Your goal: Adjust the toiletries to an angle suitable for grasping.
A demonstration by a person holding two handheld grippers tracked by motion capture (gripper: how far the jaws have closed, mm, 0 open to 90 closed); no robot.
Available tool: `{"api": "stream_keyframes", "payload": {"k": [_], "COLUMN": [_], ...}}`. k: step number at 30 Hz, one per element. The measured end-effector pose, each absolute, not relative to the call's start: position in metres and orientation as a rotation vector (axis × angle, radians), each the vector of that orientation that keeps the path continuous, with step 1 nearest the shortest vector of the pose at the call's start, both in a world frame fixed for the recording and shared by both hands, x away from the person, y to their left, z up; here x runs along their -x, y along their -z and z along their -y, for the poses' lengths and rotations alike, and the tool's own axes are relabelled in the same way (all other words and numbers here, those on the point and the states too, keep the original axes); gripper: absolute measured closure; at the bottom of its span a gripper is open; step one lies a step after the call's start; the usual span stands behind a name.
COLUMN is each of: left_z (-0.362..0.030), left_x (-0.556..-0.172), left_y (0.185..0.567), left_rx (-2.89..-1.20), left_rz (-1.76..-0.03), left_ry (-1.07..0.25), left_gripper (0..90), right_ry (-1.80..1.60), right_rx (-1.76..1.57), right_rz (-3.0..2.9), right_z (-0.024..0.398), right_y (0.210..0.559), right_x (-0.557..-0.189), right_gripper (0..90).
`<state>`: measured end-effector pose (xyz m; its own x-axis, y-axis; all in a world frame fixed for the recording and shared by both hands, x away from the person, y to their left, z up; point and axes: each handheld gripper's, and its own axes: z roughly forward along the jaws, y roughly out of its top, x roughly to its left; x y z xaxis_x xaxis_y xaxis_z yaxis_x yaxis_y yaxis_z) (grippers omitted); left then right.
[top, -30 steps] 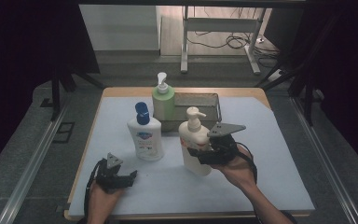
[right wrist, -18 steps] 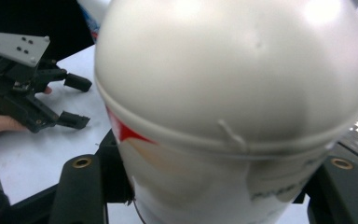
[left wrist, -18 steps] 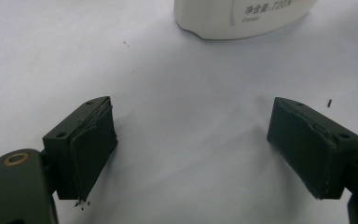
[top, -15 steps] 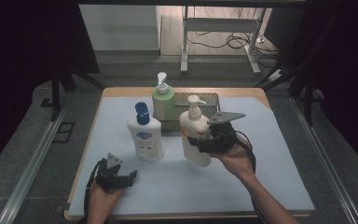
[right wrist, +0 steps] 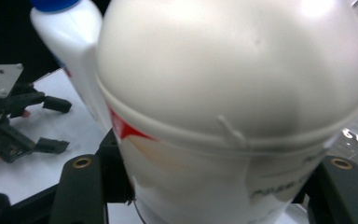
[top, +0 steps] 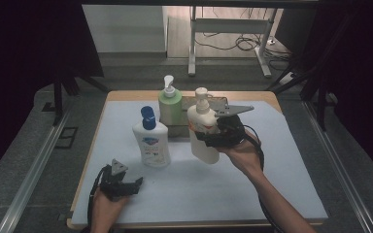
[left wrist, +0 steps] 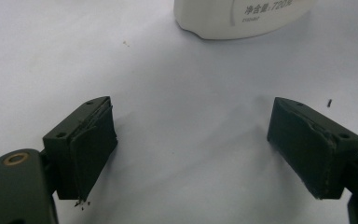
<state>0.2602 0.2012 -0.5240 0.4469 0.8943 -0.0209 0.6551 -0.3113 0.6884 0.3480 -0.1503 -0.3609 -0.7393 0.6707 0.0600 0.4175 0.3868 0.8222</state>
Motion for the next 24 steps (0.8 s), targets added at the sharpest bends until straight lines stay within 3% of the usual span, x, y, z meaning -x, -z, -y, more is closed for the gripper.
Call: {"api": "stream_keyframes", "payload": {"k": [24], "left_z": [-0.201], "left_x": [-0.260], "left_y": [0.524], "left_rx": [-2.070], "left_rz": [-1.292], "left_ry": [-0.490], "left_gripper": [14.8], "right_ry": [-1.258], "right_rx": [-1.011], "right_rz": [-2.308], "right_z": [0.143], "right_y": [0.345], "right_x": [-0.389], "right_gripper": [37.4]}}
